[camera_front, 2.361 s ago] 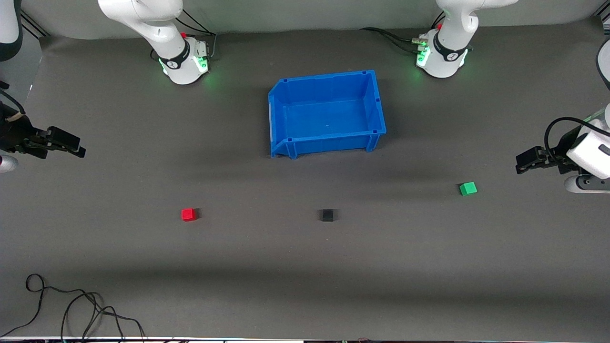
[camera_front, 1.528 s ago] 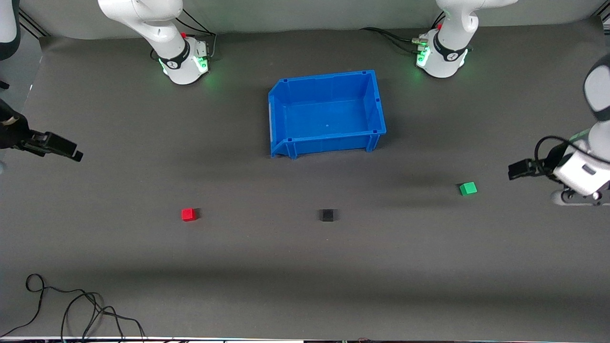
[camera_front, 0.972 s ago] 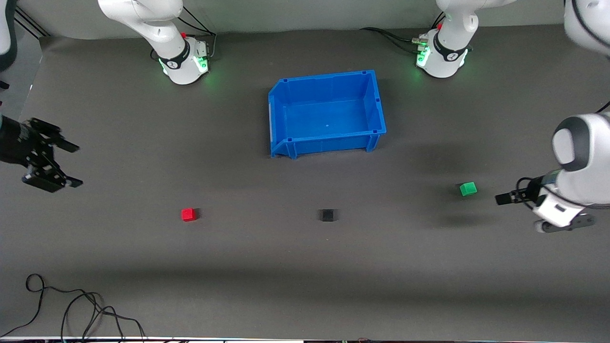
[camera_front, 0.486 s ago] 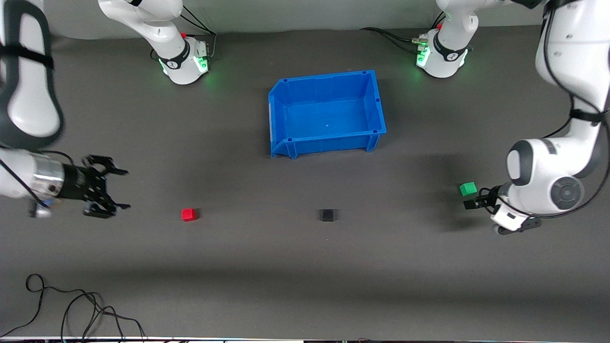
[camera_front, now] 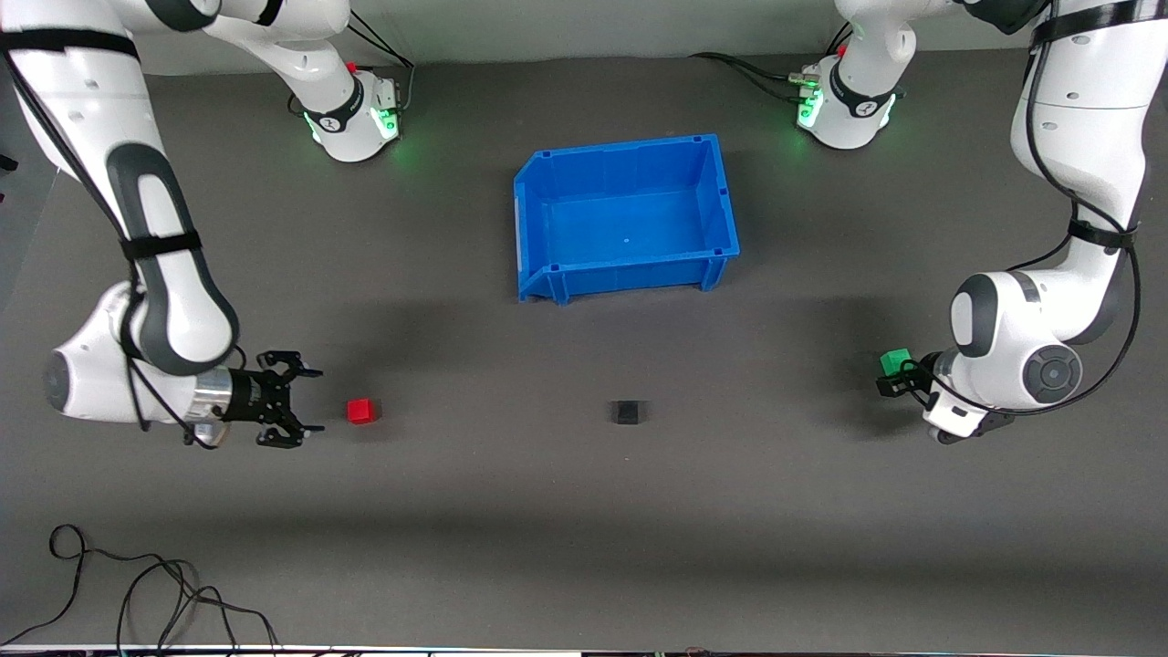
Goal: Attach green and red cubes to black cube
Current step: 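Grasp the red cube with the right gripper while the left gripper grasps the green cube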
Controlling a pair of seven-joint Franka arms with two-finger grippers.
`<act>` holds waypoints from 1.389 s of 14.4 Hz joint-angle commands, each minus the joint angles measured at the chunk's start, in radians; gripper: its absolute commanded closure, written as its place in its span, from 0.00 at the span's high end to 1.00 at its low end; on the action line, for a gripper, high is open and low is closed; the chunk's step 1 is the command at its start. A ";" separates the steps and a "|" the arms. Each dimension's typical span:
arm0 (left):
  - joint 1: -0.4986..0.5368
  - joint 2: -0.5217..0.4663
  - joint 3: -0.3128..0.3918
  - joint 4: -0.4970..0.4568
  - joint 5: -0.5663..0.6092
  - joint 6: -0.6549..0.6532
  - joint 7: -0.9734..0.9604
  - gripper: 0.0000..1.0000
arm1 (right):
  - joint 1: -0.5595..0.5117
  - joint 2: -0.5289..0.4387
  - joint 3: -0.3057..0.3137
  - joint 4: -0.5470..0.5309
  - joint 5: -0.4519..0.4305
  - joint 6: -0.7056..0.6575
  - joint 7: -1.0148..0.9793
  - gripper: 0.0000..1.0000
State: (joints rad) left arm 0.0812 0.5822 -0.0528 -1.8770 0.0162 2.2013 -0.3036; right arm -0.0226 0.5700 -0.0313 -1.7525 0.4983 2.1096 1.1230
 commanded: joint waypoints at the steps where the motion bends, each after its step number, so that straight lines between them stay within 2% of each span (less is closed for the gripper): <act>1: -0.015 -0.016 0.008 -0.017 0.024 -0.017 -0.013 0.49 | 0.009 0.054 0.005 0.011 0.029 0.071 -0.025 1.00; 5: -0.011 -0.016 0.008 -0.010 0.036 -0.021 0.009 0.18 | 0.049 0.105 0.007 0.015 0.057 0.153 -0.025 1.00; 7: -0.012 -0.016 0.008 -0.008 0.036 -0.023 0.011 0.09 | 0.050 0.111 0.007 0.015 0.057 0.158 -0.025 1.00; 8: -0.009 -0.021 0.008 -0.005 0.036 -0.025 0.008 0.07 | 0.049 0.113 0.007 0.015 0.057 0.158 -0.025 0.95; 9: -0.008 -0.027 0.007 0.010 0.025 -0.044 -0.015 0.04 | 0.049 0.113 0.007 0.015 0.057 0.158 -0.026 0.80; 10: -0.011 -0.027 0.007 0.048 0.009 -0.081 -0.046 0.03 | 0.049 0.111 0.007 0.015 0.057 0.158 -0.034 0.72; 11: -0.015 -0.027 0.007 0.085 0.002 -0.131 -0.107 0.03 | 0.047 0.113 0.007 0.015 0.059 0.156 -0.057 0.55; 14: -0.021 -0.030 -0.002 0.165 -0.018 -0.198 -0.257 0.03 | 0.046 0.111 0.007 0.015 0.072 0.155 -0.068 0.30; 17: -0.067 -0.028 -0.025 0.225 -0.058 -0.204 -0.466 0.00 | 0.050 0.100 0.005 0.022 0.071 0.150 -0.057 0.28; 20: -0.102 -0.004 -0.036 0.248 -0.194 -0.187 -0.716 0.01 | 0.087 0.090 0.008 0.077 0.072 0.104 0.023 0.27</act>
State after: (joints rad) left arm 0.0068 0.5622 -0.0932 -1.6521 -0.1138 2.0232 -0.8723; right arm 0.0306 0.6724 -0.0188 -1.7146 0.5477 2.2505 1.0963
